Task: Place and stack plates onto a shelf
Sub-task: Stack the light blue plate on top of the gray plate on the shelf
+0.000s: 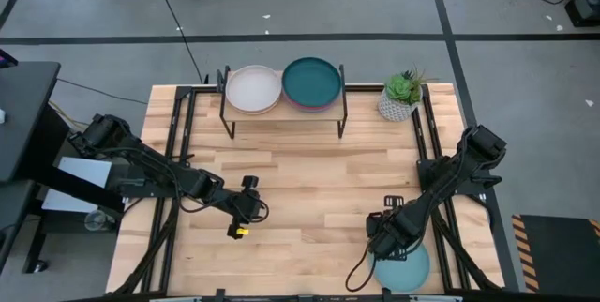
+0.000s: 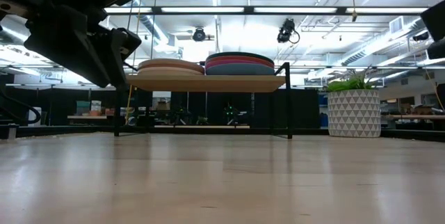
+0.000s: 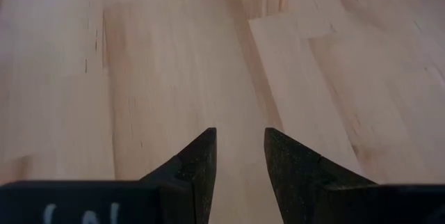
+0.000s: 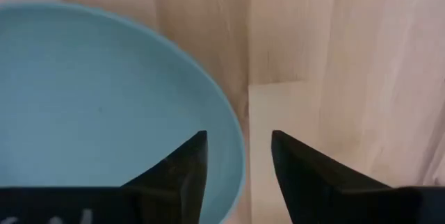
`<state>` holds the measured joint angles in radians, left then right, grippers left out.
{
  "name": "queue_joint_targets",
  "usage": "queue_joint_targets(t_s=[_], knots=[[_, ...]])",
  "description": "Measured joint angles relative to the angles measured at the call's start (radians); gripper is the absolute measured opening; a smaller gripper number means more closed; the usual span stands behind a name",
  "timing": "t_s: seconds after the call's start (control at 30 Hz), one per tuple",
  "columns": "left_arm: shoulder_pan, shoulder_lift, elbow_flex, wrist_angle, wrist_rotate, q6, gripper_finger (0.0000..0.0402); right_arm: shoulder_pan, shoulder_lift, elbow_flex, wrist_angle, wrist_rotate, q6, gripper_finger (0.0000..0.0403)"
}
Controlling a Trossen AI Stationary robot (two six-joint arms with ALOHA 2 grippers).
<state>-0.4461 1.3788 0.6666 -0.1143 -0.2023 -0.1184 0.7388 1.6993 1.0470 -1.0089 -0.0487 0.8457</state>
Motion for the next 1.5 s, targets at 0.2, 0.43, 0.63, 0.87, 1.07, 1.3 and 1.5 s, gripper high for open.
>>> queue_joint_targets(t_s=[0.2, 0.43, 0.63, 0.87, 1.07, 1.3, 1.5], knots=[[0.000, 0.000, 0.000, -0.004, 0.000, 0.000, 0.0130, 0.001, 0.000, -0.023, 0.013, 0.015, -0.035, 0.0167], [0.000, 0.000, 0.000, -0.011, 0.001, -0.006, 0.0130, 0.002, 0.000, -0.103, 0.112, -0.027, -0.037, 0.0149], [0.000, 0.000, 0.000, -0.011, 0.001, -0.008, 0.0130, -0.001, 0.000, -0.111, 0.119, -0.032, -0.044, 0.0090], [-0.002, 0.007, 0.000, 0.103, 0.001, 0.047, 0.0130, -0.052, 0.000, -0.110, 0.163, -0.066, -0.033, 0.0017], [-0.035, 0.074, 0.001, 0.246, 0.001, 0.246, 0.0130, -0.172, -0.005, -0.110, 0.167, -0.147, -0.086, 0.0011], [-0.080, 0.208, 0.007, 0.382, -0.151, 0.380, 0.0131, -0.375, -0.052, -0.111, 0.233, -0.213, -0.155, 0.0012], [-0.110, 0.292, 0.101, 0.396, -0.258, 0.474, 0.0138, -0.529, -0.079, -0.110, 0.358, -0.305, -0.199, 0.0012]])
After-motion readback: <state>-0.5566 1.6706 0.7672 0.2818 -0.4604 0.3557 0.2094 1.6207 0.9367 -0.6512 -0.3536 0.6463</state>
